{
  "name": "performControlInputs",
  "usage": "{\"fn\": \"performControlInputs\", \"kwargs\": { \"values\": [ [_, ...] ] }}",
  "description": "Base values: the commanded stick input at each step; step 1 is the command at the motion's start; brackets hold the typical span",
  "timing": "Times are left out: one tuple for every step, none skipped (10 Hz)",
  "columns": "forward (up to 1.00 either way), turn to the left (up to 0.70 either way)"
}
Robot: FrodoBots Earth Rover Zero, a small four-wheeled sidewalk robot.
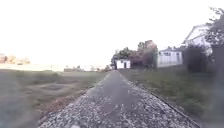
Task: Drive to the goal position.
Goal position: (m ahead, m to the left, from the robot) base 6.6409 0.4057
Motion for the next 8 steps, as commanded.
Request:
{"fn": "performControlInputs", "kwargs": {
  "values": [
    [0.7, -0.14],
    [0.7, -0.14],
    [0.7, -0.14],
    [0.7, -0.14],
    [0.7, -0.14],
    [0.7, -0.14],
    [0.7, -0.14],
    [0.7, -0.14]
  ]
}}
